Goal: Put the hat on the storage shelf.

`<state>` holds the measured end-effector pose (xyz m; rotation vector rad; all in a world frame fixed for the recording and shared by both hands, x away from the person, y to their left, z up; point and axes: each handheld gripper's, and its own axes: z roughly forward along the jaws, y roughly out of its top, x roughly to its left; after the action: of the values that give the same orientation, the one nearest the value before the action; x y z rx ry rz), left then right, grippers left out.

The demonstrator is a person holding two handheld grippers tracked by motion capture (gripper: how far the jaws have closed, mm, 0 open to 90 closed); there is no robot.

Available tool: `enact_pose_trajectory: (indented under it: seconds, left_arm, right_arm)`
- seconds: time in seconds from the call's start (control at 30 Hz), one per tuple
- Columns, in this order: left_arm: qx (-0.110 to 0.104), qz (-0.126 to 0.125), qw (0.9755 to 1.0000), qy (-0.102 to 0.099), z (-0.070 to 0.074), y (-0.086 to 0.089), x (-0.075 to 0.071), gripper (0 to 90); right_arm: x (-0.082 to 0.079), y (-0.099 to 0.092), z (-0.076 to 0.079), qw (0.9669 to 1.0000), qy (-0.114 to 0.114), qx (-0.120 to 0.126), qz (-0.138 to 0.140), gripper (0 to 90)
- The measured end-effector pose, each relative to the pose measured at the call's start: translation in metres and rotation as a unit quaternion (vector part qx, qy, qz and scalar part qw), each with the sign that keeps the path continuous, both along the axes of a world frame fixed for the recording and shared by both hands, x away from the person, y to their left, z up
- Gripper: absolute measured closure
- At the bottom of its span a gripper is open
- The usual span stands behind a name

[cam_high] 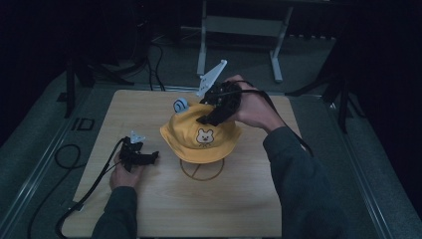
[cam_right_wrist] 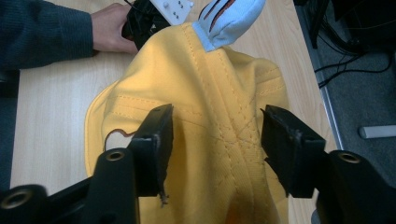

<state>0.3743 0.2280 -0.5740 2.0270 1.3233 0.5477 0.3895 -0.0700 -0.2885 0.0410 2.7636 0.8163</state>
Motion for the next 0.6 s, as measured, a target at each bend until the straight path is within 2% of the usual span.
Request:
enact_pose_trajectory:
  seconds: [0.23,0.47,0.6]
  left_arm:
    - [0.0,0.0,1.0,0.0,0.0,0.0,0.0,15.1]
    - [0.0,-0.001,1.0,0.0,0.0,0.0,0.0,15.2]
    - [0.0,-0.001,1.0,0.0,0.0,0.0,0.0,15.2]
  right_arm:
    - [0.001,-0.006,0.006,0.9996,-0.014,0.013,-0.02,35.9]
    - [0.0,-0.024,0.02,0.9981,-0.028,0.037,-0.039,32.6]
    - [0.001,-0.033,0.024,0.9979,-0.029,0.033,-0.047,30.8]
